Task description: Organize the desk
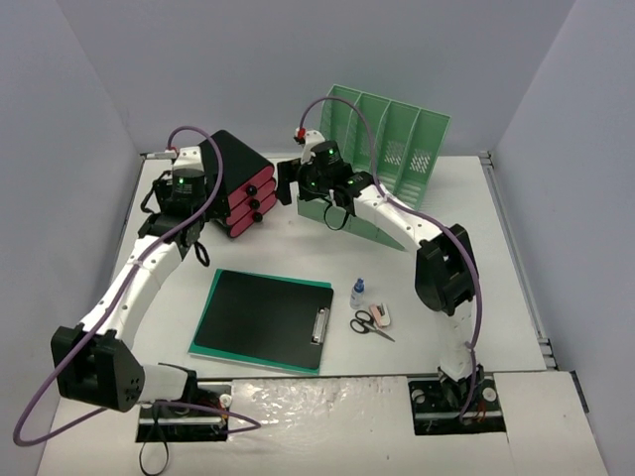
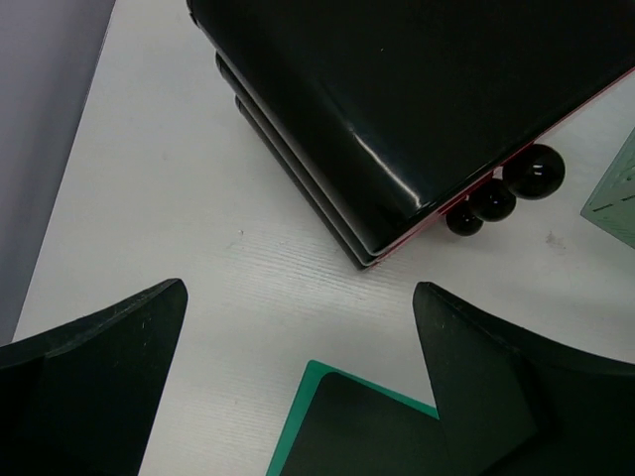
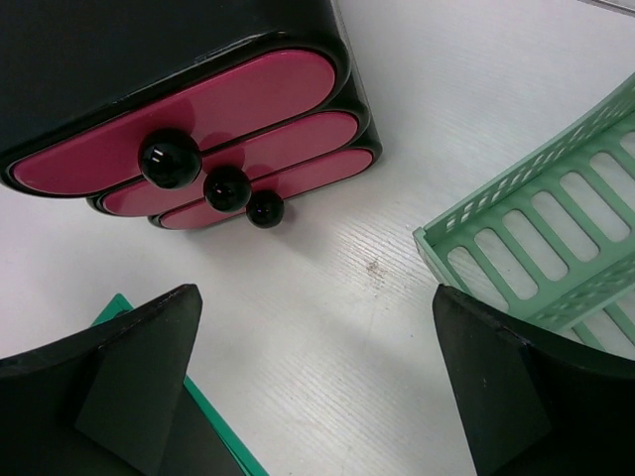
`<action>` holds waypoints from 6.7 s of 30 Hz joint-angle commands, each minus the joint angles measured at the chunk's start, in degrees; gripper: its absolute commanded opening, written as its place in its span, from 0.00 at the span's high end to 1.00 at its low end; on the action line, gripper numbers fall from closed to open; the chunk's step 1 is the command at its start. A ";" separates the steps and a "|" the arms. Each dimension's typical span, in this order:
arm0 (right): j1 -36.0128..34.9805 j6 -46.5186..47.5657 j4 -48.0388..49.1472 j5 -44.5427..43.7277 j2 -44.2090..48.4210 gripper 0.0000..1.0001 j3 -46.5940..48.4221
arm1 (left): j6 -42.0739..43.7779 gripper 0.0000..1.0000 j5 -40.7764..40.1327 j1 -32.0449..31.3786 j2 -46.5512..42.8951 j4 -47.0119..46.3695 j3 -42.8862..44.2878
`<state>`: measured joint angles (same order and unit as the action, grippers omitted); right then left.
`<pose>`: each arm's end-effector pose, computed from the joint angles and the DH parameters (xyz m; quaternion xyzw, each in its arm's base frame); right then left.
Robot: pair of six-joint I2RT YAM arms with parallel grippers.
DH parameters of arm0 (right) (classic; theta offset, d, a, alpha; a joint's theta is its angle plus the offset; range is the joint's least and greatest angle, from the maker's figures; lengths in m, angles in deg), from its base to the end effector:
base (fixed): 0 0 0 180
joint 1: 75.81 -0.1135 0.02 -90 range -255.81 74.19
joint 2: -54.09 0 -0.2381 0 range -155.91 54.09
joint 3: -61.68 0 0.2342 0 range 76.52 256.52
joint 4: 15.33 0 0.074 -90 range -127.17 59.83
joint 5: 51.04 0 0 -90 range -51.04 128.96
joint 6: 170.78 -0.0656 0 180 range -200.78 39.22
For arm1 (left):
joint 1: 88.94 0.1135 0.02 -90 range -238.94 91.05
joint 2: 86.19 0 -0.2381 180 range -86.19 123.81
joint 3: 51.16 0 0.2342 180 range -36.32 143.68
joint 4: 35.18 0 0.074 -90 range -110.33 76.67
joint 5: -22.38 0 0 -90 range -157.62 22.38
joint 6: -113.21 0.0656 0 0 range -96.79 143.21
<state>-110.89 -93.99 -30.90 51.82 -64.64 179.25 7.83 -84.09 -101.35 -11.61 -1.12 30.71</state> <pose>0.4014 0.2997 0.2778 -0.2169 0.7703 0.3246 0.5043 0.3080 -0.0487 0.3111 -0.0969 0.8406 -0.0062 0.5329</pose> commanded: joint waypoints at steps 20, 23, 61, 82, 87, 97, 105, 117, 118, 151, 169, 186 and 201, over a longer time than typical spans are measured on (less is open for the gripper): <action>-3.95 4.72 1.69 1.49 -5.75 0.00 12.46 | 2.50 0.03 1.20 3.74 13.03 -17.39 10.32; -4.43 5.03 1.69 0.88 -6.25 0.00 12.90 | 2.64 0.03 1.70 4.05 13.64 -18.18 10.82; -7.44 4.99 15.06 -1.76 -13.66 0.26 13.75 | 1.41 0.03 3.07 5.99 19.47 -14.03 11.72; -7.45 9.78 15.68 -2.00 -18.52 0.43 23.39 | 1.15 0.03 1.20 5.99 17.82 -9.66 11.04; -7.54 10.09 15.06 -1.56 -18.45 0.56 24.13 | 1.10 0.03 0.90 5.99 17.75 -9.00 11.02; -7.80 10.04 12.78 -1.04 -15.28 0.84 18.43 | 1.23 0.03 0.13 5.99 17.85 -7.63 10.64; -7.73 10.45 11.28 -3.87 -9.03 0.96 9.95 | 0.54 0.03 -0.04 5.99 17.69 -6.19 10.64; -7.43 11.20 7.37 -8.45 0.80 1.00 0.86 | 0.24 0.03 -0.66 5.99 18.40 -3.83 12.61; -7.36 11.28 7.22 -8.74 1.53 1.00 -0.23 | 0.17 0.03 -0.62 5.99 18.36 -3.83 12.65; -6.93 10.48 2.31 -11.80 3.10 0.21 -1.53 | 0.35 0.03 -0.40 5.99 17.00 -3.65 12.60; -7.01 9.39 -6.91 -12.61 9.57 0.09 0.44 | 0.26 0.03 0.51 5.99 17.14 -4.11 13.11; -11.21 -11.30 -14.13 -30.15 37.50 0.13 -31.94 | -0.97 0.03 2.32 5.90 14.98 -3.66 13.30; -30.07 -29.76 -14.39 -57.70 51.78 0.14 -52.07 | -0.63 0.03 2.48 5.90 14.05 -2.68 14.65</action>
<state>-137.23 -115.48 -46.30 7.12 -17.26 129.98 6.59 -82.00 -95.67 5.51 -5.45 42.47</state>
